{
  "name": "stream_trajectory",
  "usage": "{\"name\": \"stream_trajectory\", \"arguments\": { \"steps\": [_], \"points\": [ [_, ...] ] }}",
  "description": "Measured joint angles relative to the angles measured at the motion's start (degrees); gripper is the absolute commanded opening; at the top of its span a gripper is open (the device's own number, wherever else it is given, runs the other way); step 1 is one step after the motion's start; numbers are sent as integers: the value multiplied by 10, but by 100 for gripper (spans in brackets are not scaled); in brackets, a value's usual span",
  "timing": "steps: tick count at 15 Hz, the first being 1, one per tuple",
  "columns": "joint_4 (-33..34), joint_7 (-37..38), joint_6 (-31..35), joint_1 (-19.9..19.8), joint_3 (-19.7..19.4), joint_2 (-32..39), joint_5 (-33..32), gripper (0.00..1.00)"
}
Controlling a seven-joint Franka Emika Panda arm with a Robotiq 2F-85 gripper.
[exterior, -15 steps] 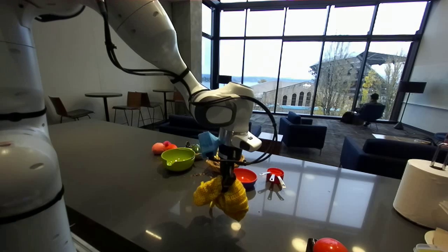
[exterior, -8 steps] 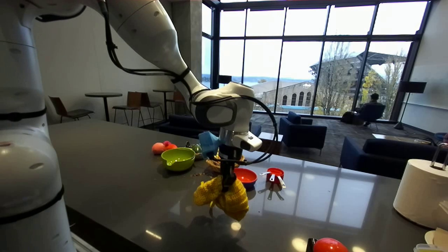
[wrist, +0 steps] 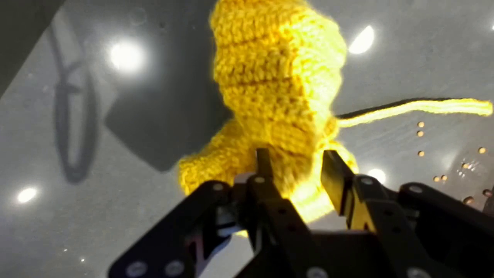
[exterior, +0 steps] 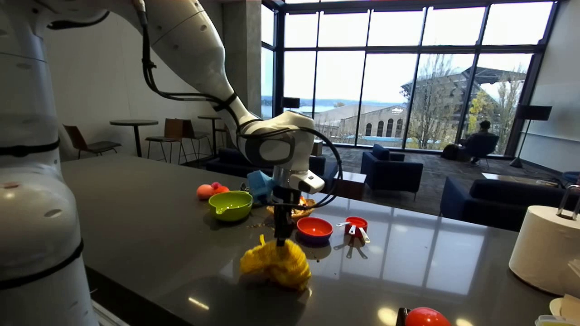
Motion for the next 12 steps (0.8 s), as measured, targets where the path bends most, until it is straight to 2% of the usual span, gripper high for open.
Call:
{"name": "stream_trajectory", "arguments": {
  "steps": [4, 9, 12],
  "points": [
    [-11, 58, 16, 52, 49, 11, -3, 98],
    [-30, 77, 3, 124, 118, 2, 0, 100],
    [-61, 72, -38, 145, 139, -35, -2, 100]
  ]
}}
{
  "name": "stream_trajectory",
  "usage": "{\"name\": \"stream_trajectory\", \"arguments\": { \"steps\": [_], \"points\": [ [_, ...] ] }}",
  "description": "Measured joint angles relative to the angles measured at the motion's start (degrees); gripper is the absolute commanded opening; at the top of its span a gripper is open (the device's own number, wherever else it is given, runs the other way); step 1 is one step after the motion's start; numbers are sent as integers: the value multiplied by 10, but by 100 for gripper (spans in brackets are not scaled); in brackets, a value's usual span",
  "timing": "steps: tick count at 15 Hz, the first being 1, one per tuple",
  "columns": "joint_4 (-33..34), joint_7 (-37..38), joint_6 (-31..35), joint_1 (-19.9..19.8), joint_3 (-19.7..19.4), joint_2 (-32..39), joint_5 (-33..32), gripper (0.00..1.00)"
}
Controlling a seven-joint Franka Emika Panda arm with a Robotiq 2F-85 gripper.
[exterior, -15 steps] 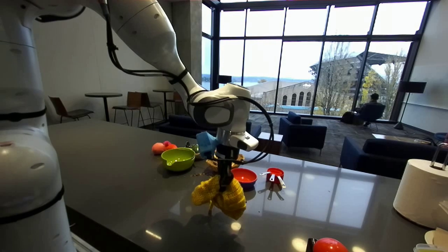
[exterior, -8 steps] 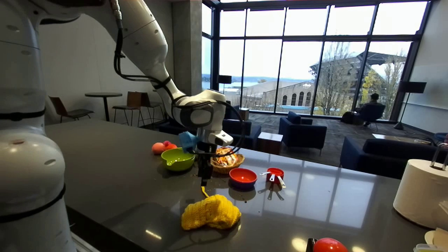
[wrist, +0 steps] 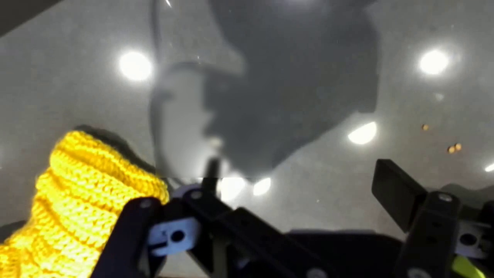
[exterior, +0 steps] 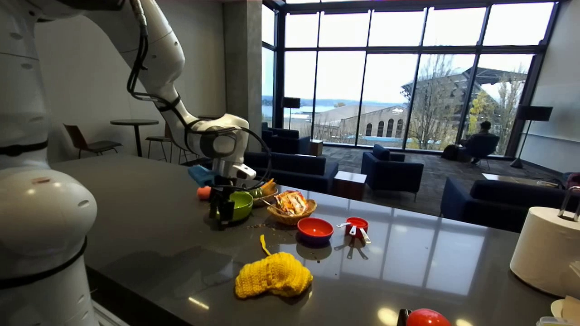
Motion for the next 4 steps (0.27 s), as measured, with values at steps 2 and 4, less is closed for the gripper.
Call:
{"name": "stream_trajectory", "arguments": {
  "steps": [2, 4],
  "points": [
    [-29, -13, -49, 1, 3, -50, -3, 100],
    [-54, -37, -107, -3, 0, -109, -10, 100]
  ]
}}
